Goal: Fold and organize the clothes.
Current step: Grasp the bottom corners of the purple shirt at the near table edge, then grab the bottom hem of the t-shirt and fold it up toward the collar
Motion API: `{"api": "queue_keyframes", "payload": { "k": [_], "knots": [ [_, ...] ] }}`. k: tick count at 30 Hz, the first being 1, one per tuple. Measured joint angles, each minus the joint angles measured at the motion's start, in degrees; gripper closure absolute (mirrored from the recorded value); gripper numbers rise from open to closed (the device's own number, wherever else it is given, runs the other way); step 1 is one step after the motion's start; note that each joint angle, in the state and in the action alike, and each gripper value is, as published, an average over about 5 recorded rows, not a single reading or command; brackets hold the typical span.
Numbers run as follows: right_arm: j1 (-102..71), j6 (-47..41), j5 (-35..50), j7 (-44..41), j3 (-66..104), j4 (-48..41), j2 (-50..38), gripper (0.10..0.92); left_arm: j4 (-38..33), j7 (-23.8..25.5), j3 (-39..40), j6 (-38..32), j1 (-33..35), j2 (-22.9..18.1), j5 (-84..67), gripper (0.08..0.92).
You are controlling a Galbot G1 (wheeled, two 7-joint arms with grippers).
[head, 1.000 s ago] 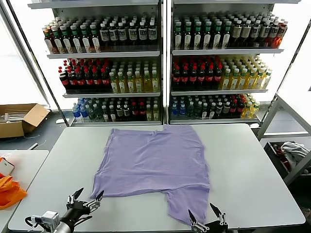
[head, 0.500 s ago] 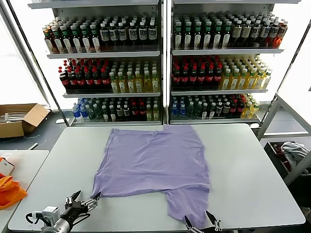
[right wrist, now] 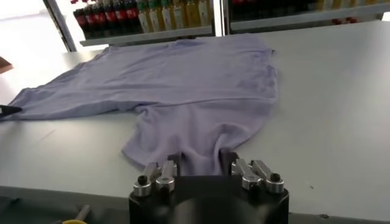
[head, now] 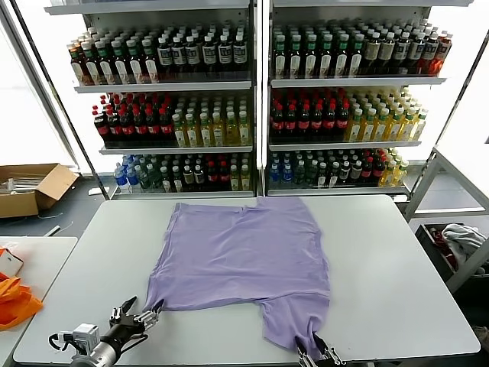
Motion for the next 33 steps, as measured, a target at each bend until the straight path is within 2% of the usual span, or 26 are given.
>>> {"api": "queue_keyframes", "payload": {
  "k": [4, 6, 17, 20, 33],
  "knots": [
    [0.0, 0.5, 0.2, -0.4, 0.0, -0.1, 0.0, 0.888, 0.0, 0.3, 0.7, 0.1, 0.1, 0.0, 0.1, 0.499],
    [0.0, 0.8, 0.3, -0.7, 0.2, -0.1, -0.1, 0.914, 0.1, 0.4, 0.9, 0.2, 0.1, 0.0, 0.1, 0.551],
    [-0.8, 3.3, 0.7, -2.4, 1.3, 1.2, -0.8, 0.915, -0.2, 1.0, 0.5, 0.4, 0.8, -0.6, -0.6, 0.865],
    [-1.5, 4.1, 0.6, -2.8, 1.8, 2.1, -1.2, 0.915, -1.0, 1.1, 0.2, 0.6, 1.3, -1.1, -1.1, 0.905],
    [-9.5, 7.7, 0.4, -3.5, 3.9, 7.5, -4.3, 0.915, -7.5, 0.9, -2.3, 2.0, 6.4, -4.9, -2.7, 0.912]
  ]
}}
